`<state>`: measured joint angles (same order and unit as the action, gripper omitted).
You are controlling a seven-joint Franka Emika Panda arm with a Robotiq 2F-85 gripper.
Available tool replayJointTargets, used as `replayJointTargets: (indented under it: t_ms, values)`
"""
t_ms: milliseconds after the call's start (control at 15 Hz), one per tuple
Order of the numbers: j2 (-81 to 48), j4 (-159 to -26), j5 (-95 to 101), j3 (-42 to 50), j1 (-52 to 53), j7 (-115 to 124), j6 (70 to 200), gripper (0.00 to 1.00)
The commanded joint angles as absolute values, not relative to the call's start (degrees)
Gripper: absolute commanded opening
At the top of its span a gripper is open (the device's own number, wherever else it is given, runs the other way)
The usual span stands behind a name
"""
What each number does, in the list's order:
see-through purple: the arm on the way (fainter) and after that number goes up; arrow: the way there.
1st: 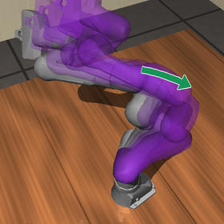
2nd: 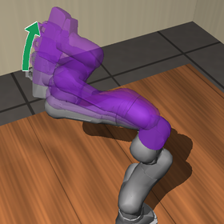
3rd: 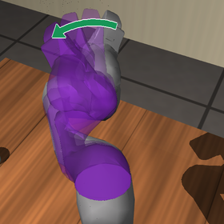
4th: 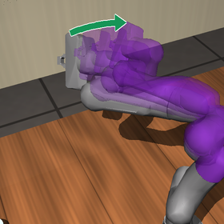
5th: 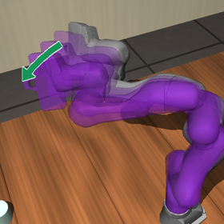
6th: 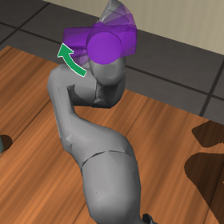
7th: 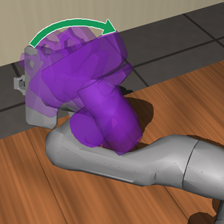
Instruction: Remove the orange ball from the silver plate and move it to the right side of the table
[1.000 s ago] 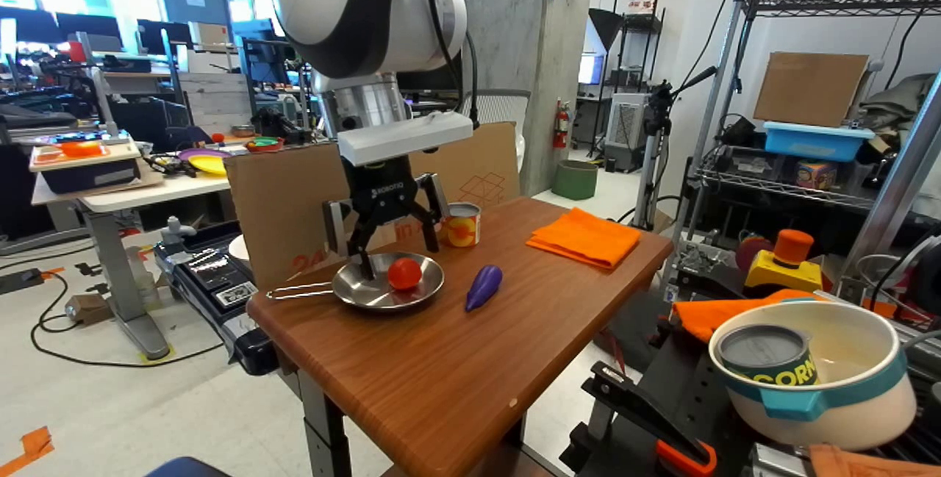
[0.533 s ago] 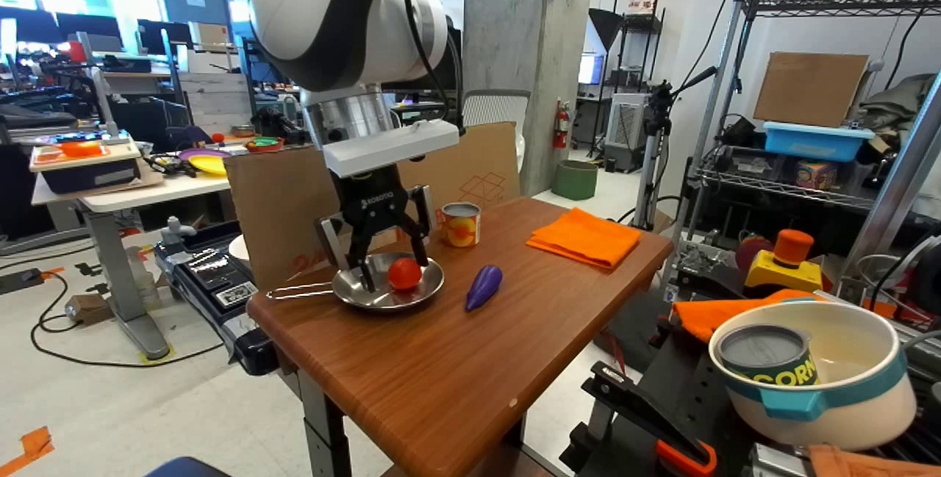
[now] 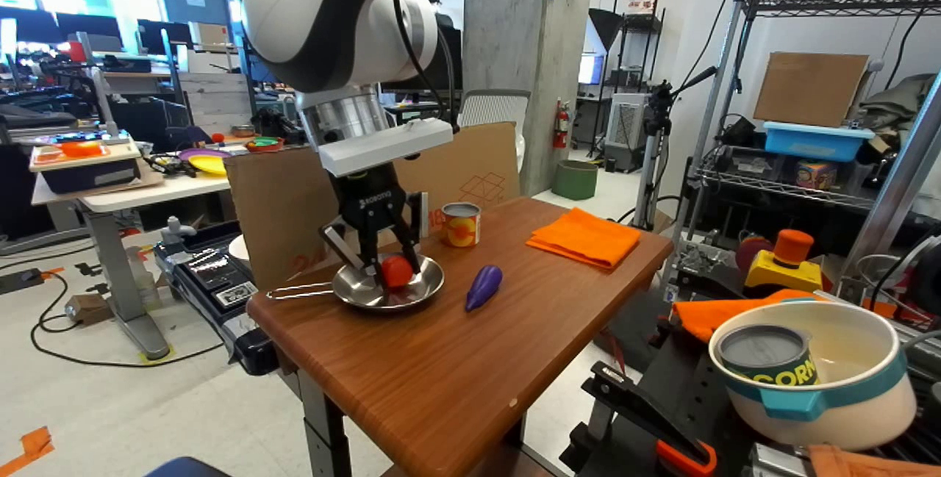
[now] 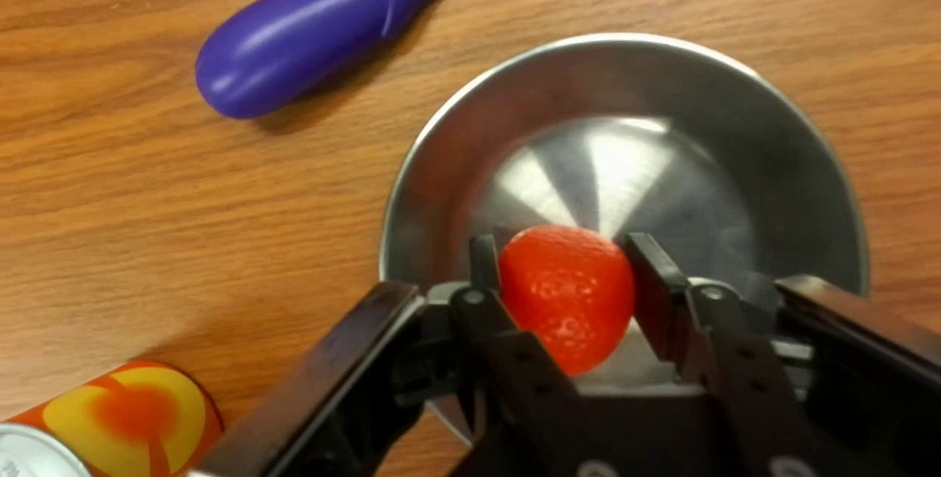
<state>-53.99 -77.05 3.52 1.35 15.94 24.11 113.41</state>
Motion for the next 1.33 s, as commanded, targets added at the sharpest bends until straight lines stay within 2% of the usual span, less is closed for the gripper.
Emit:
replayJointTargets:
  t_ms: [0, 533, 867, 1267]
  values:
    - [-51.46, -78.04, 3.84, 0.81, 16.36, 23.37, 110.75, 0.21]
    - [-34.99, -95.70, 3.24, -0.36, 14.64, 21.98, 115.52, 0.21]
    - [-29.11, -101.55, 0.92, 1.12, 9.86, 23.46, 114.14, 0.21]
    - [-29.13, -97.30, -7.73, 3.85, -0.27, 22.33, 109.45, 0.21]
